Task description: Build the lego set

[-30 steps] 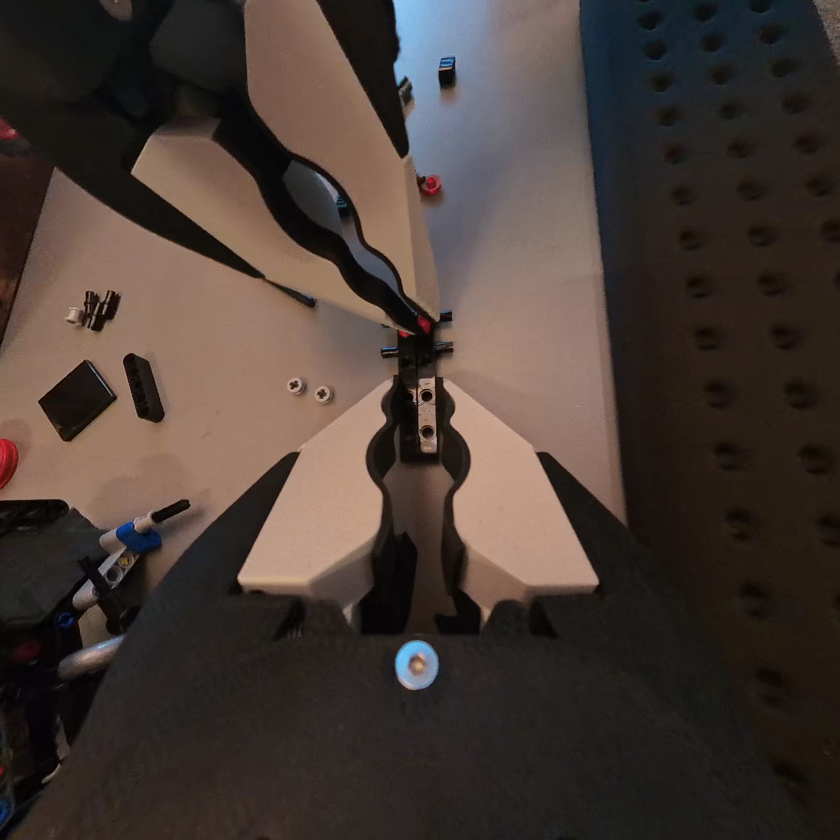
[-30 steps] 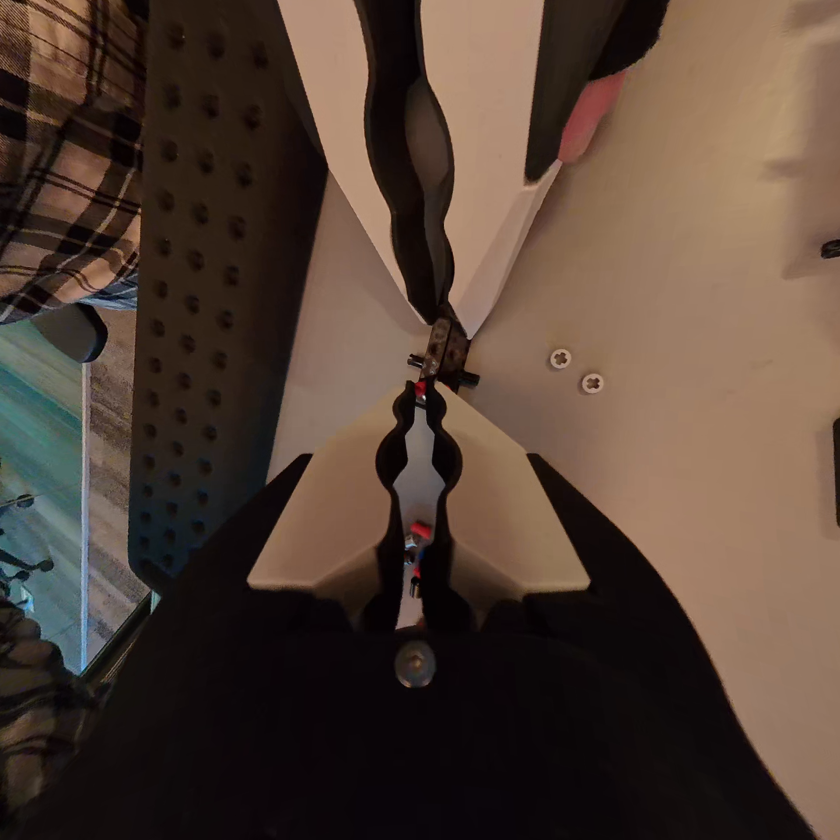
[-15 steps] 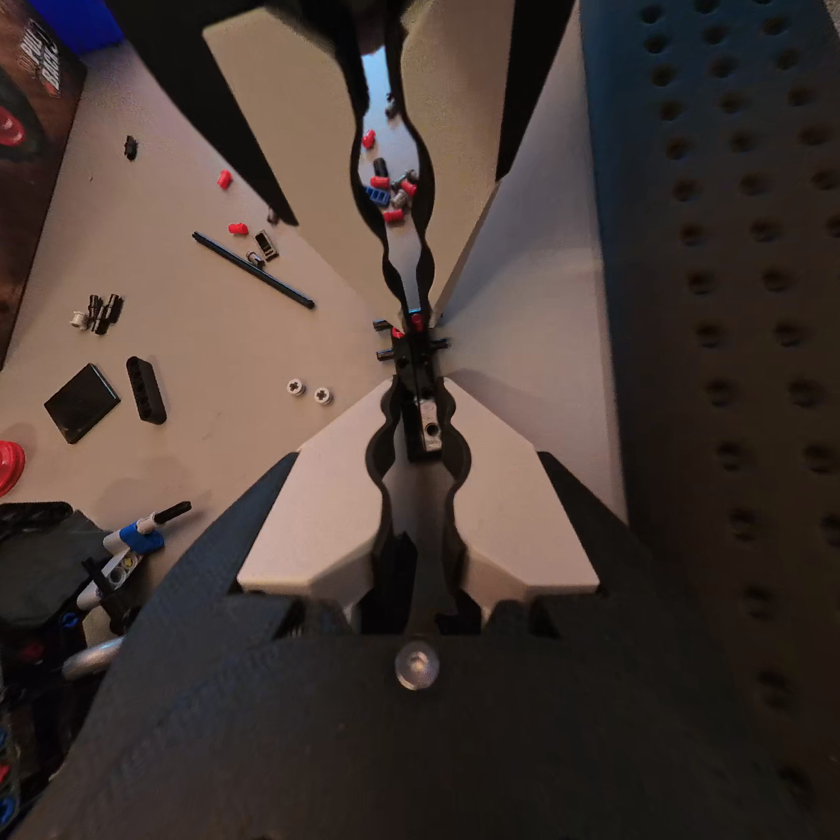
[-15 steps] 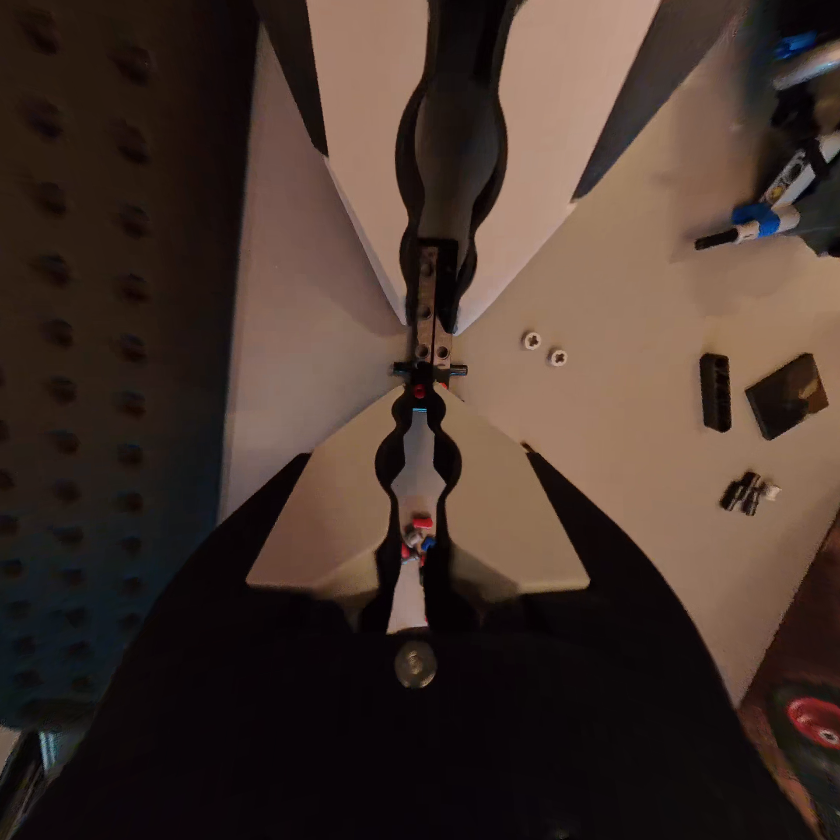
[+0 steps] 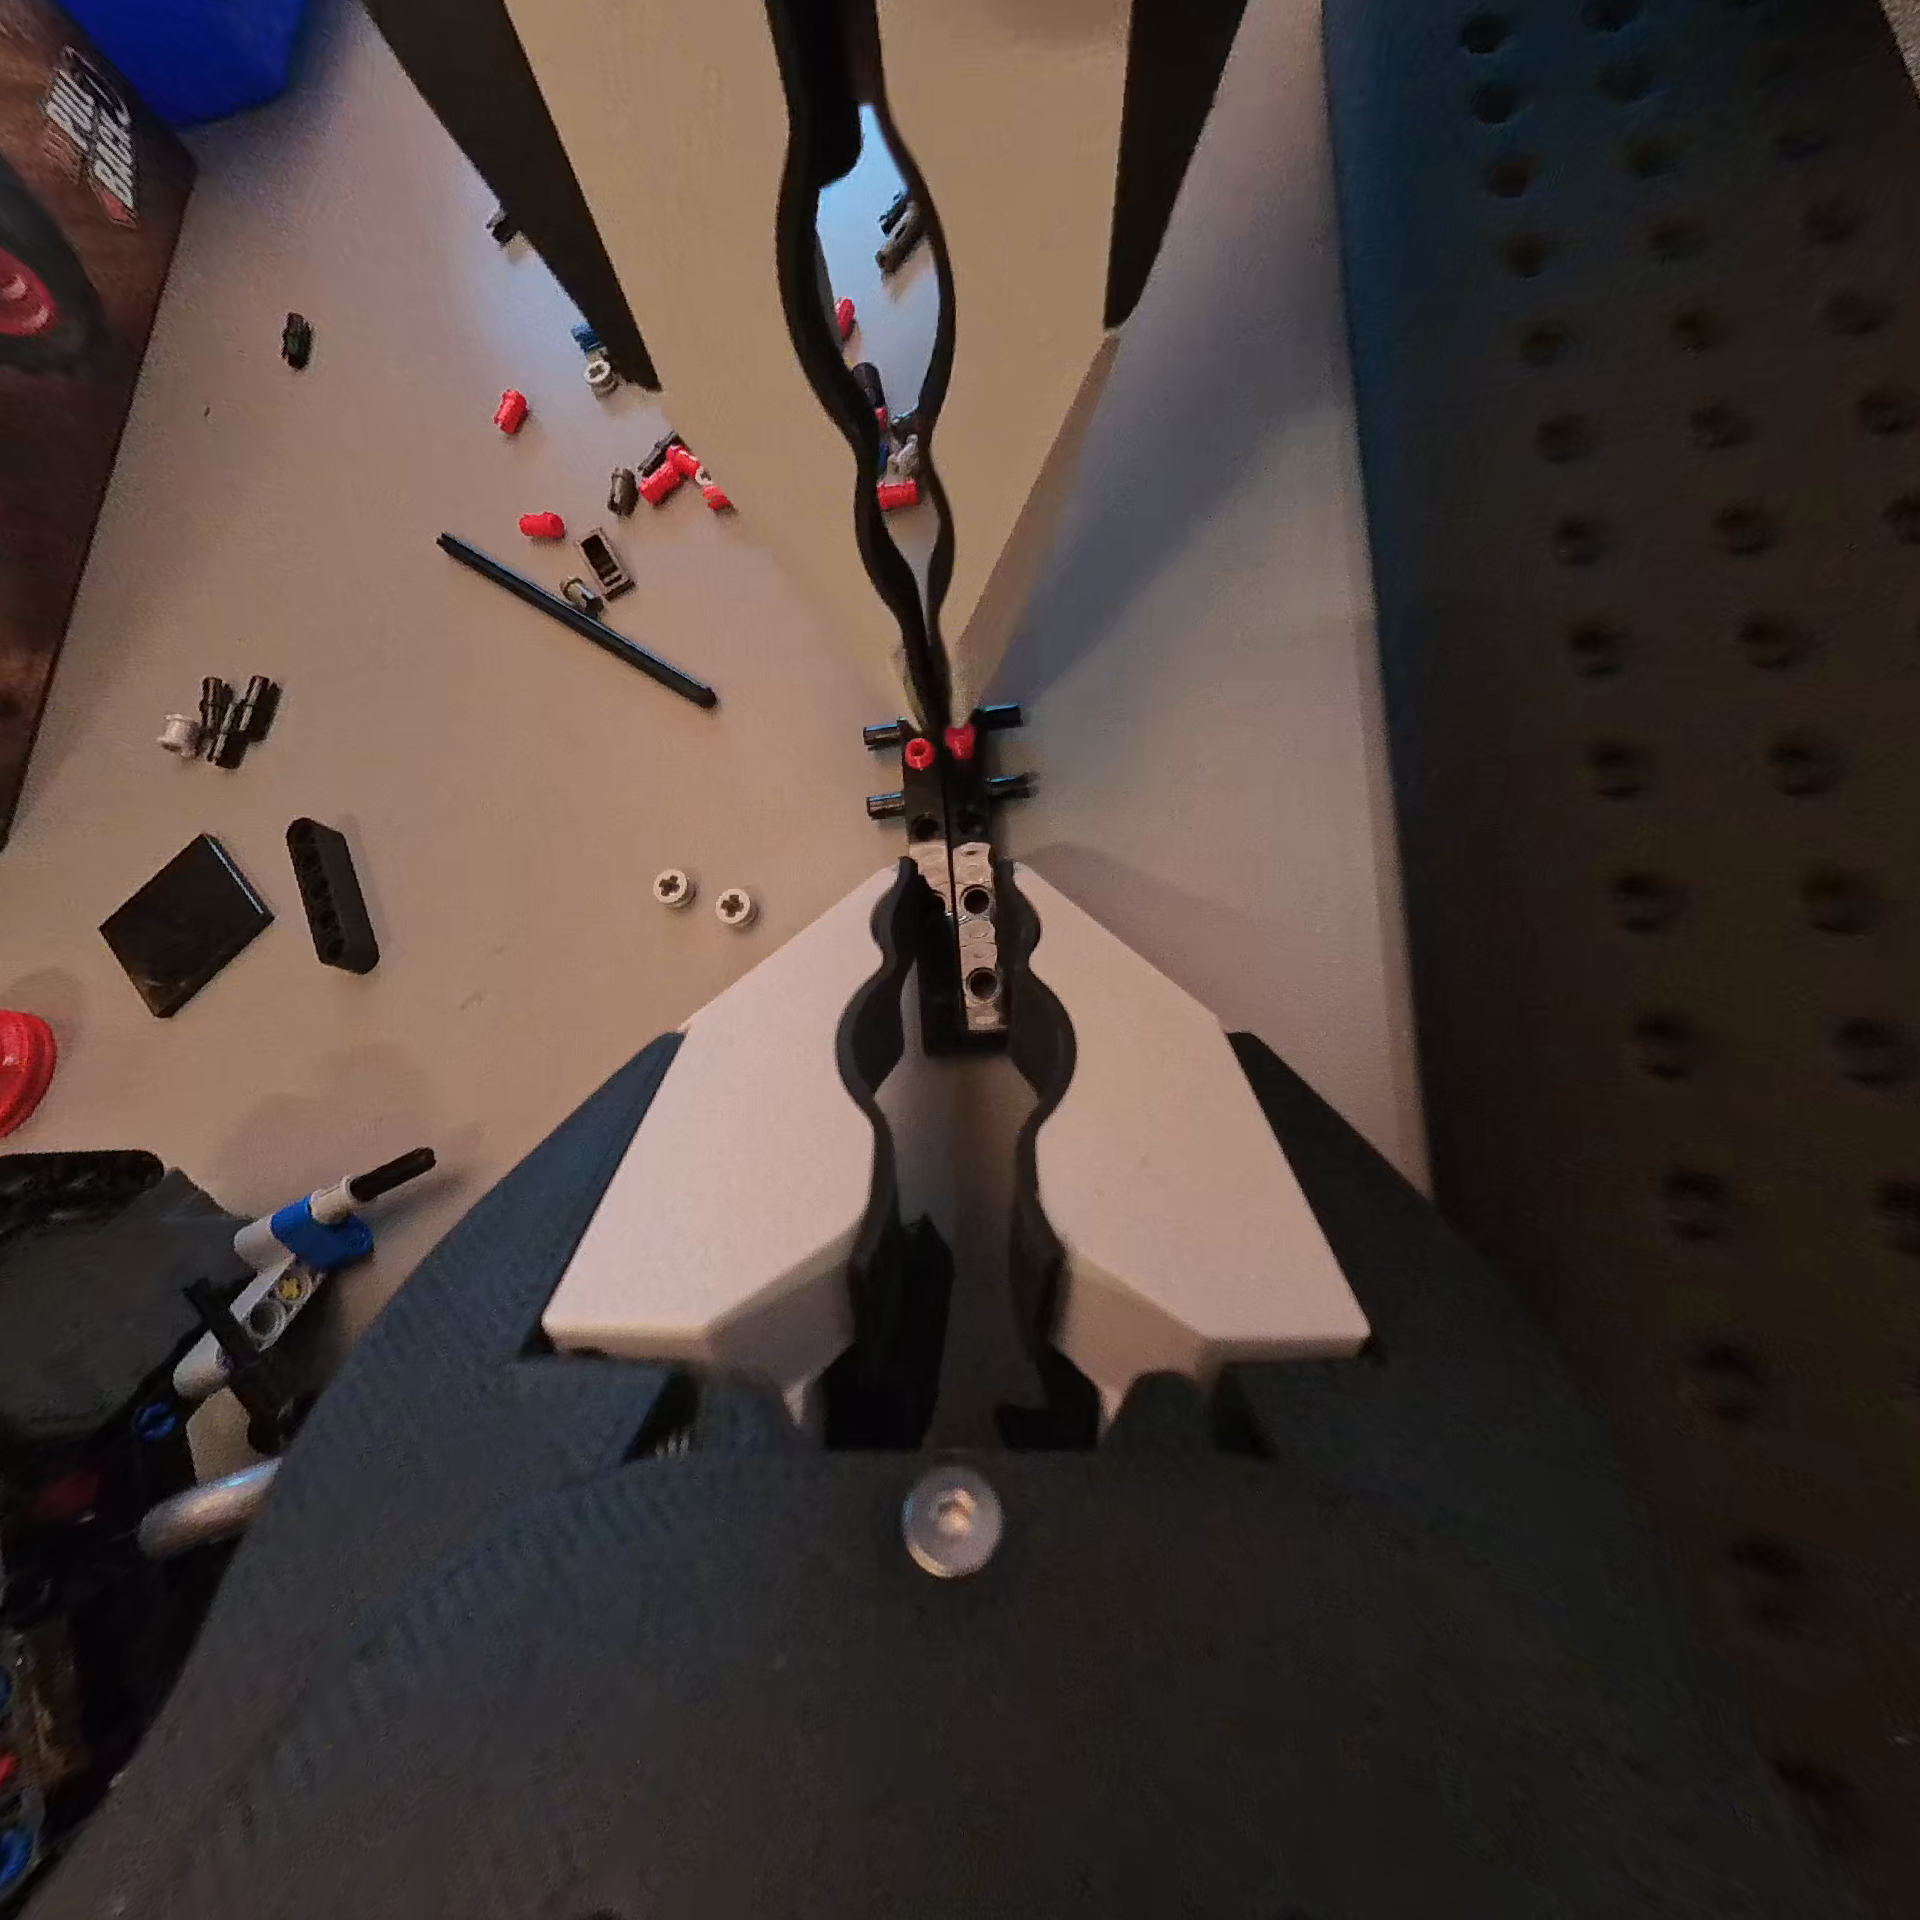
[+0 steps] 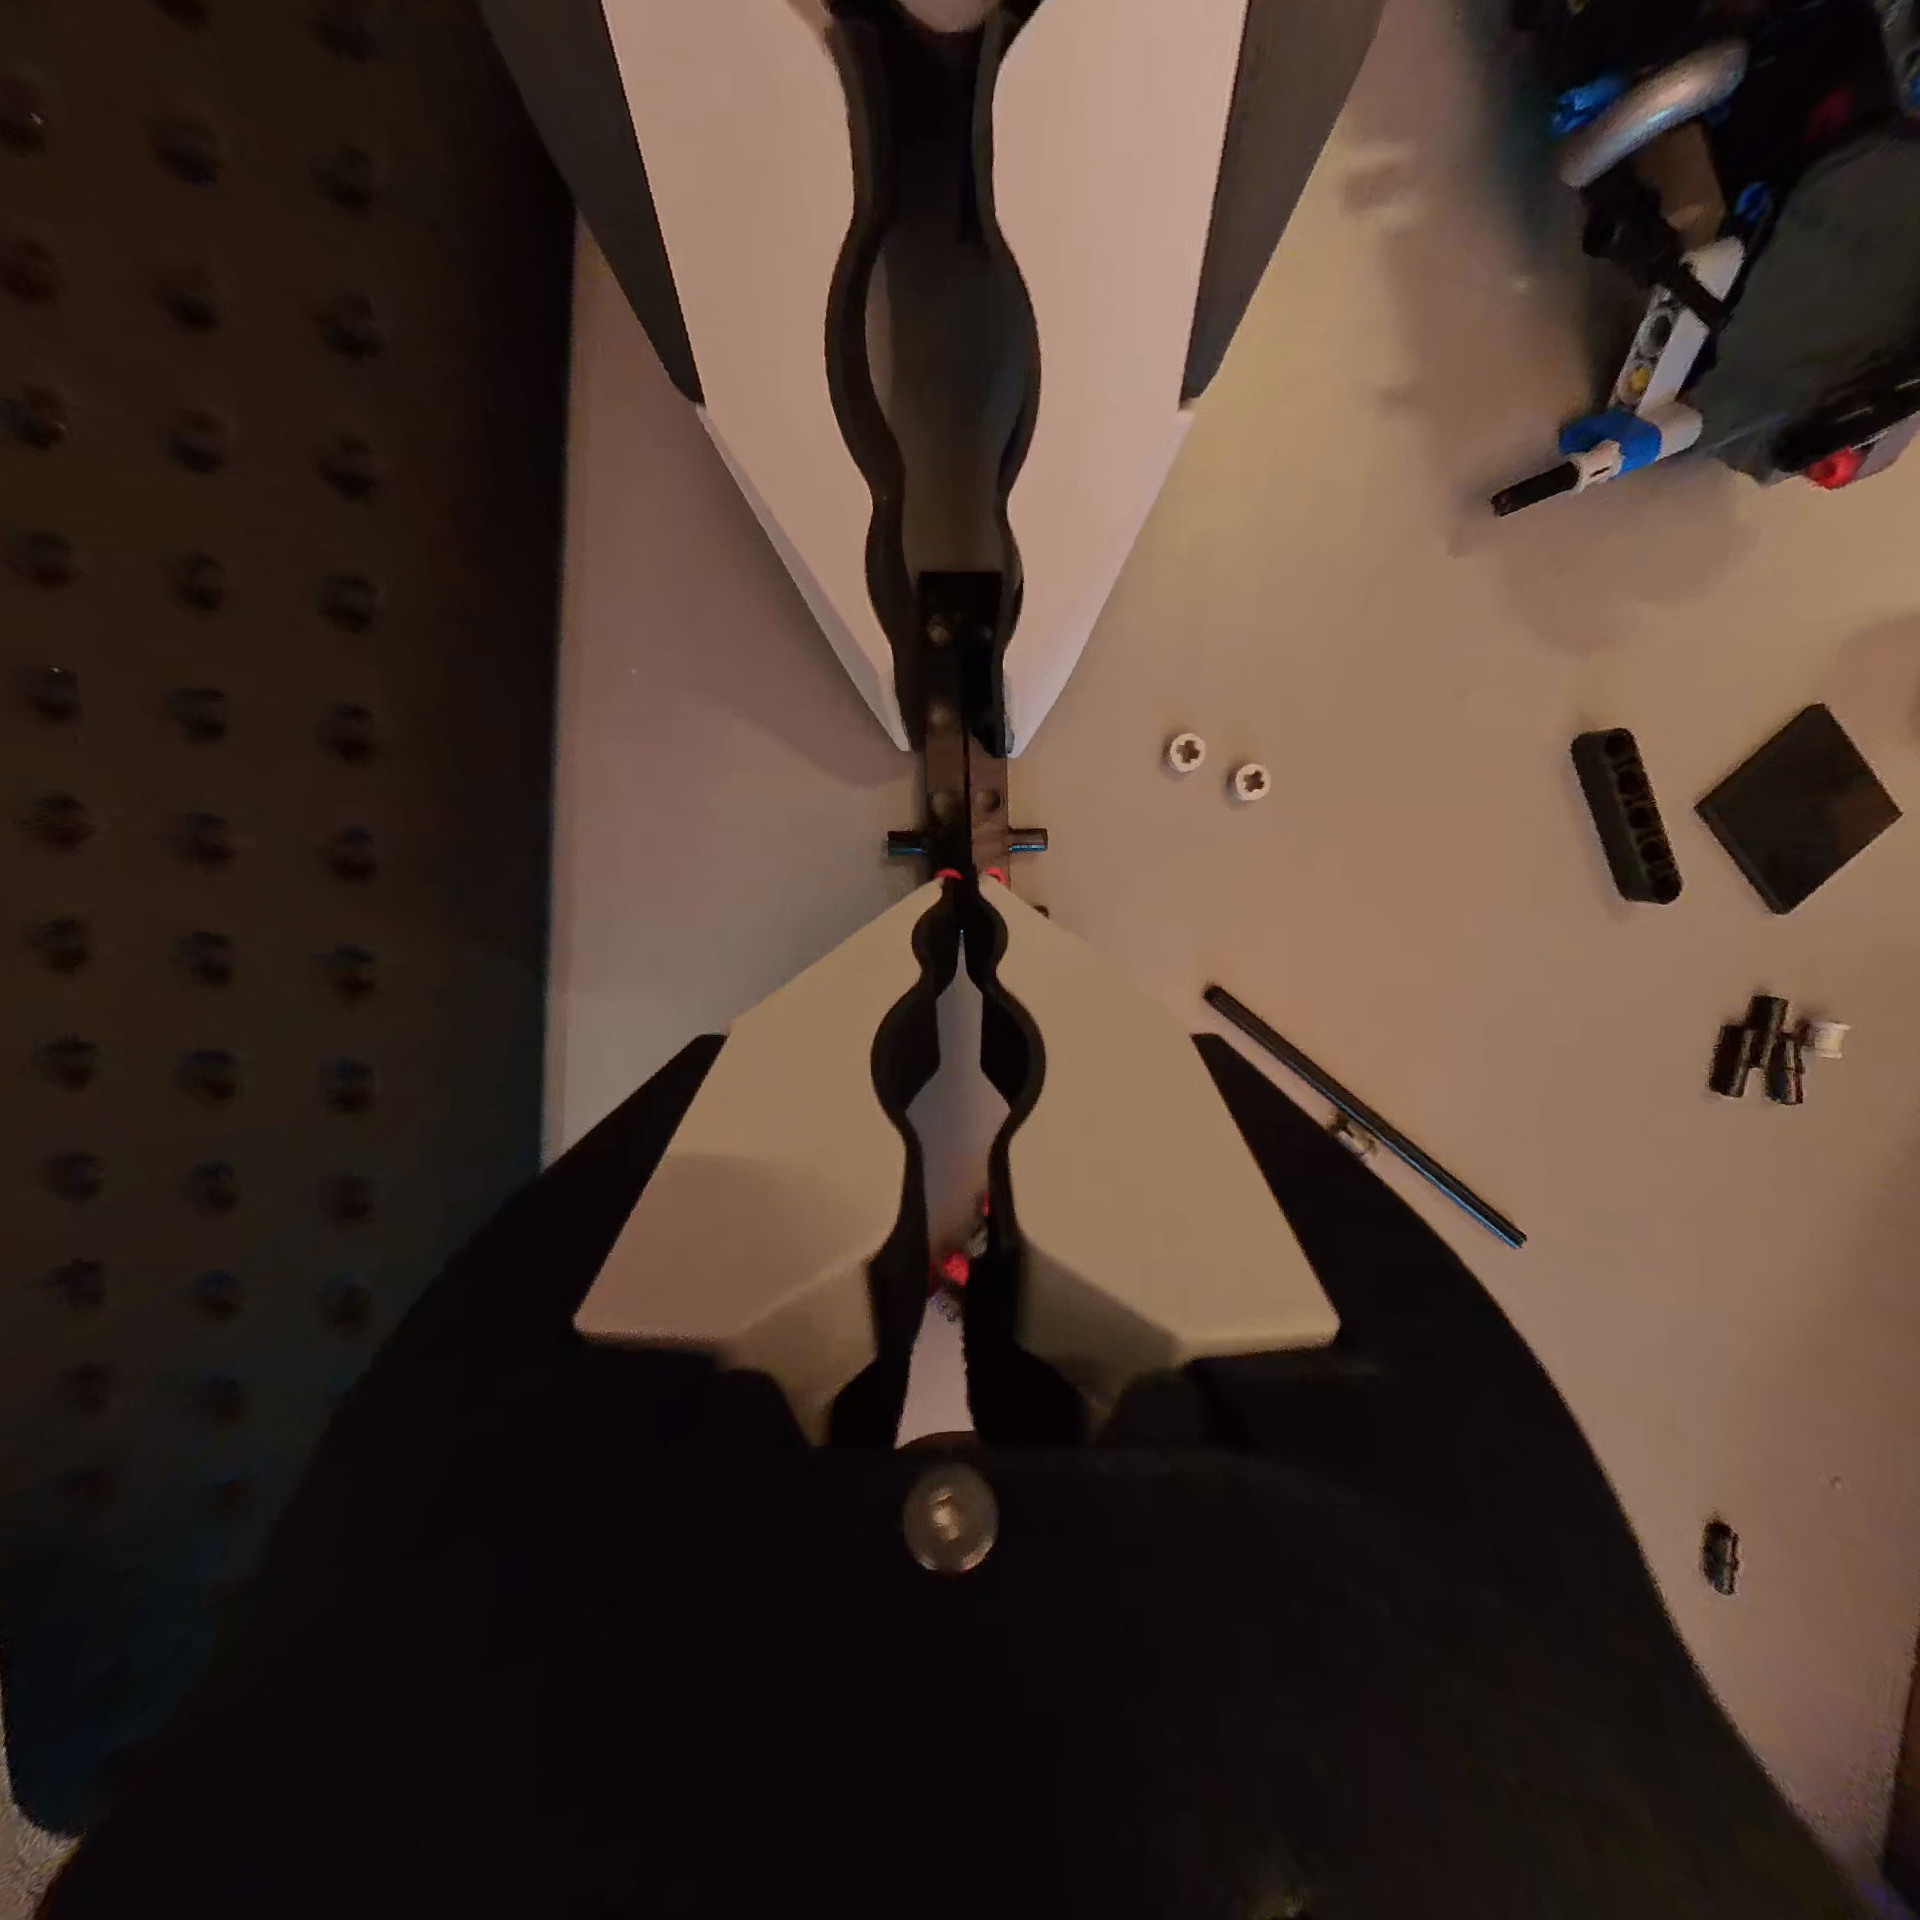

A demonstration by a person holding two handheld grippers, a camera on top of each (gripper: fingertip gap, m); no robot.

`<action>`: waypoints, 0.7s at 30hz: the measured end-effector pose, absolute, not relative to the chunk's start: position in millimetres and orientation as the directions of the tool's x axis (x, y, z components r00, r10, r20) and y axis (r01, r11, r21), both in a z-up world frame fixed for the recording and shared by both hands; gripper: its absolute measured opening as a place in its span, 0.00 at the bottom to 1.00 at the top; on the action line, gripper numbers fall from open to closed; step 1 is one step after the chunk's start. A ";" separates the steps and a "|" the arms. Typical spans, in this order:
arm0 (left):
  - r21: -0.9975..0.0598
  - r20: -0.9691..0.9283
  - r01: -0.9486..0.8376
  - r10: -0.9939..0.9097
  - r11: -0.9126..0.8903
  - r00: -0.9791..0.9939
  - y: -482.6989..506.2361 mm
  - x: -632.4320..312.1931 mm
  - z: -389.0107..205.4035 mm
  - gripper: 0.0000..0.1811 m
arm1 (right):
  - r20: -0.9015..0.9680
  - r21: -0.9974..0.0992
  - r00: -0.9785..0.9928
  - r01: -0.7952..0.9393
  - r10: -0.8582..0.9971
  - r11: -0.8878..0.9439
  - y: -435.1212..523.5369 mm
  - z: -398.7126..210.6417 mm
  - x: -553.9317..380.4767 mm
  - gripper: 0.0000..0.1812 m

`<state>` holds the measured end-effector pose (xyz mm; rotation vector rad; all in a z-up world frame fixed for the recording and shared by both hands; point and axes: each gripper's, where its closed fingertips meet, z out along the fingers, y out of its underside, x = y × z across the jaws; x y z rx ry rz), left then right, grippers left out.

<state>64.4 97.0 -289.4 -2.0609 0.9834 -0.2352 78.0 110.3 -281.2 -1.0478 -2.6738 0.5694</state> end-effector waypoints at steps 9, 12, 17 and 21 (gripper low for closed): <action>-0.745 -0.165 -0.561 -0.715 -0.361 0.679 97.2 64.5 -289.4 0.07 | 0.059 -0.355 -0.752 0.599 0.657 0.718 109.5 -288.2 81.1 0.00; -0.745 -0.167 -0.562 -0.714 -0.360 0.680 97.3 64.7 -289.4 0.07 | 0.037 -0.362 -0.742 0.615 0.670 0.701 109.4 -288.1 80.9 0.00; -0.744 -0.154 -0.552 -0.708 -0.376 0.689 97.4 63.5 -289.2 0.12 | 0.097 -0.436 -0.640 0.661 0.763 0.610 132.2 -268.5 78.2 0.02; -0.752 -0.104 -0.523 -0.710 -0.402 0.696 96.0 64.2 -288.3 0.18 | 0.175 -0.365 -0.555 0.731 0.814 0.577 170.4 -275.8 93.6 0.05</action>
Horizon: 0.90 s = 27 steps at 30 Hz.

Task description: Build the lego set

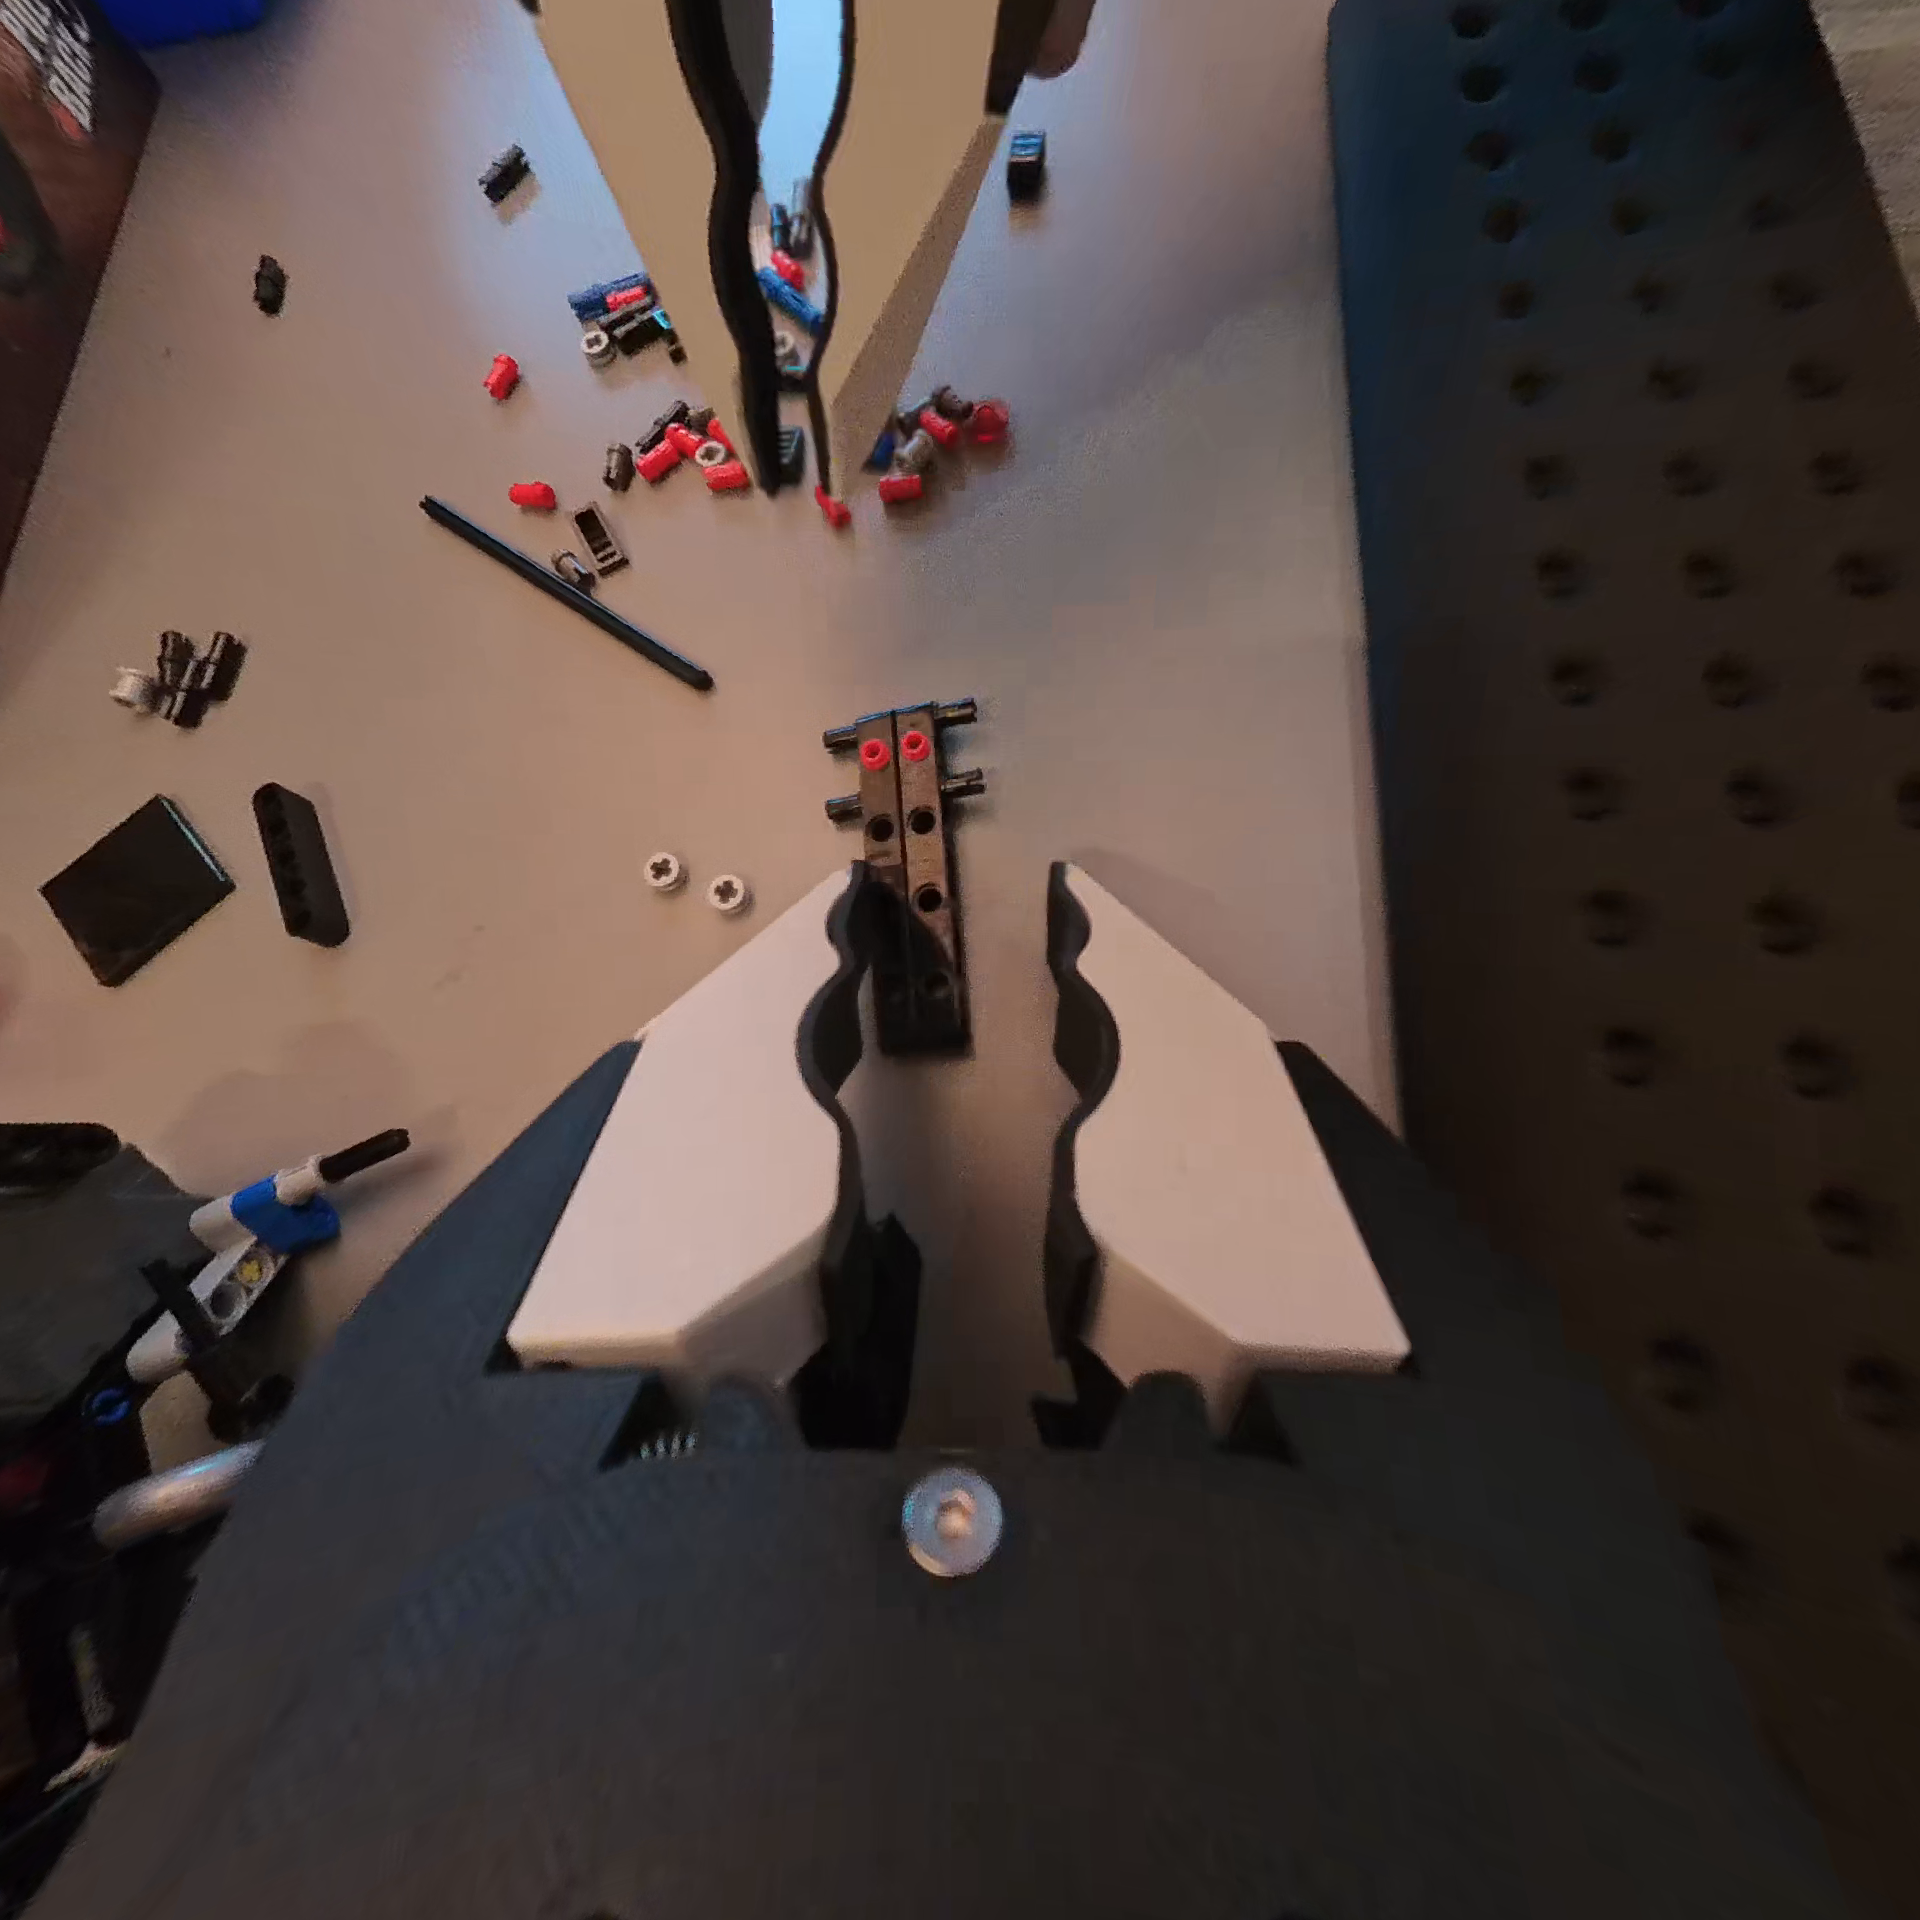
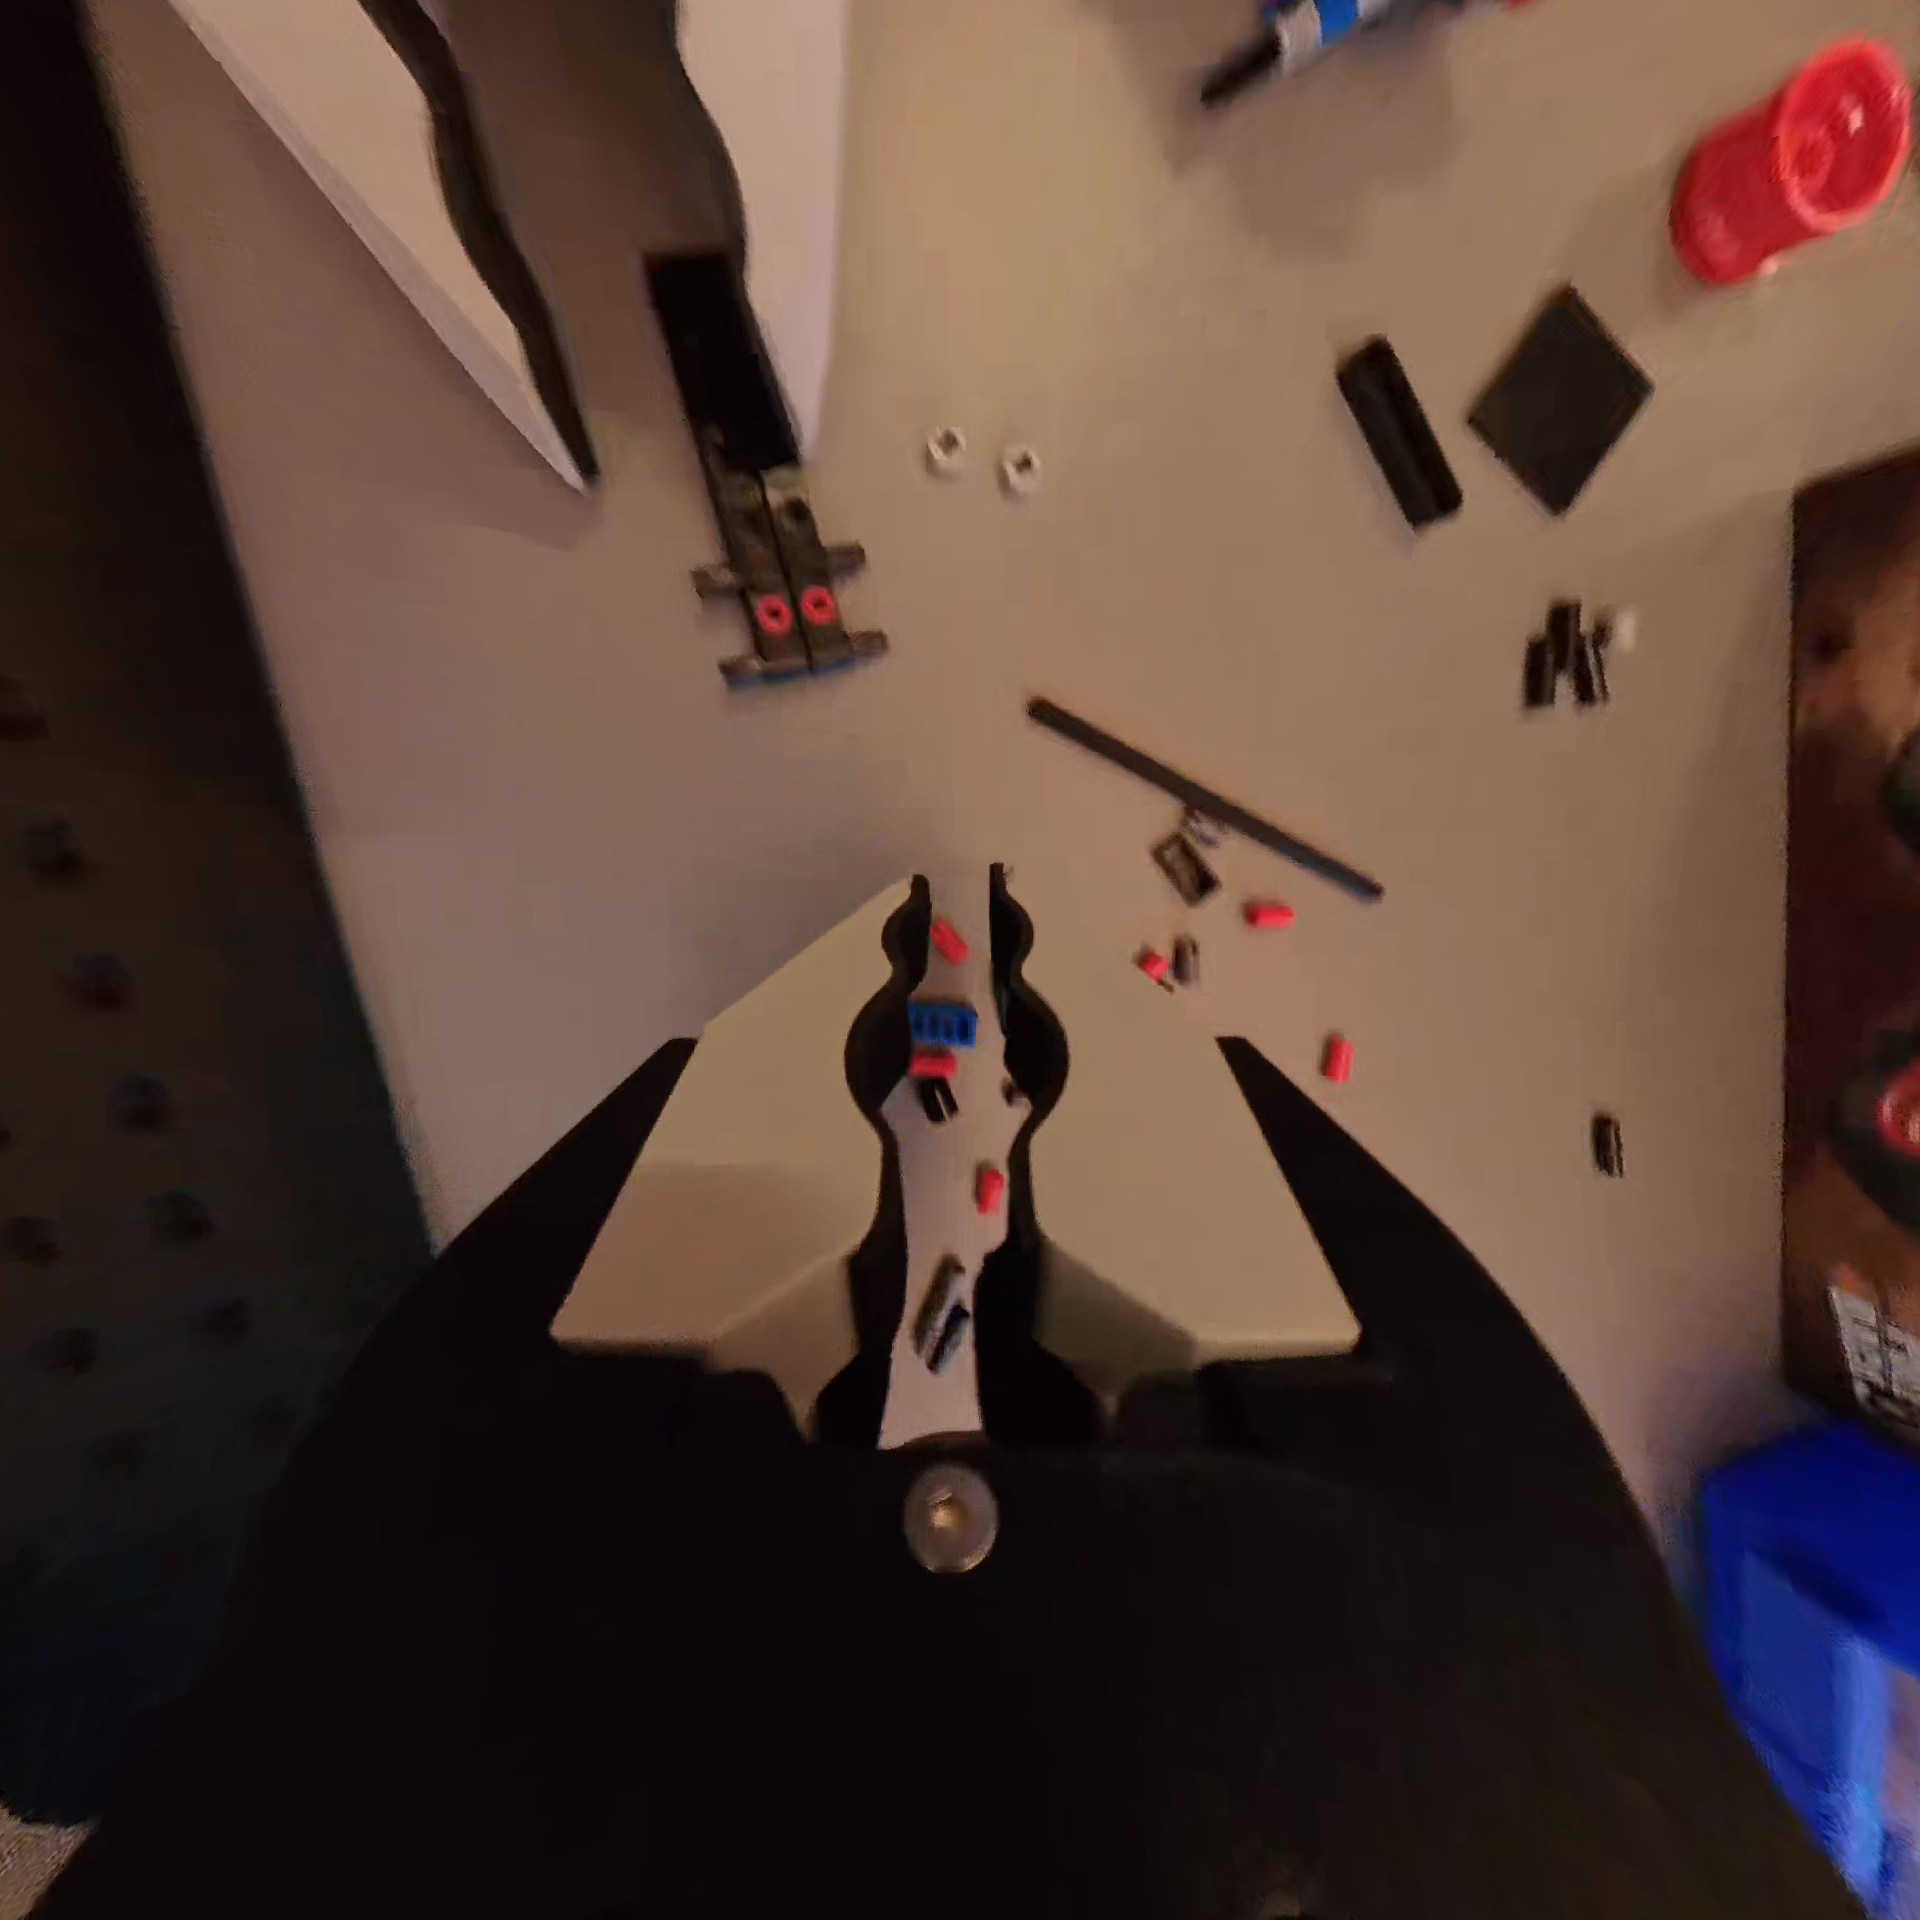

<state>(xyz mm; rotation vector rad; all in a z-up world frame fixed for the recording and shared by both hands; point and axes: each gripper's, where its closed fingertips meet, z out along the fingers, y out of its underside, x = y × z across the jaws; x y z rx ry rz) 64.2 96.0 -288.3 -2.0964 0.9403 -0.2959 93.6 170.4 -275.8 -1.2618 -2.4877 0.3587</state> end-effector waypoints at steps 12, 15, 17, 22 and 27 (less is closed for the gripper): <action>-0.732 -0.129 -0.543 -0.699 -0.411 0.704 97.5 59.9 -291.5 0.19 | 0.146 -0.373 -0.544 0.743 0.826 0.555 186.7 -295.1 106.1 0.04; -0.733 -0.126 -0.541 -0.699 -0.413 0.704 97.5 60.0 -291.4 0.18 | 0.151 -0.380 -0.567 0.723 0.810 0.577 184.3 -294.4 103.3 0.04; -0.732 -0.125 -0.542 -0.700 -0.413 0.703 97.3 60.0 -291.6 0.18 | 0.149 -0.376 -0.582 0.714 0.800 0.590 183.0 -294.7 100.6 0.04; -0.732 -0.125 -0.542 -0.701 -0.412 0.702 97.2 60.3 -291.7 0.18 | 0.114 -0.382 -0.613 0.699 0.782 0.604 179.7 -296.2 96.0 0.00; -0.734 -0.125 -0.541 -0.702 -0.410 0.701 97.0 60.2 -291.4 0.18 | 0.094 -0.397 -0.612 0.701 0.785 0.593 178.1 -296.4 94.6 0.00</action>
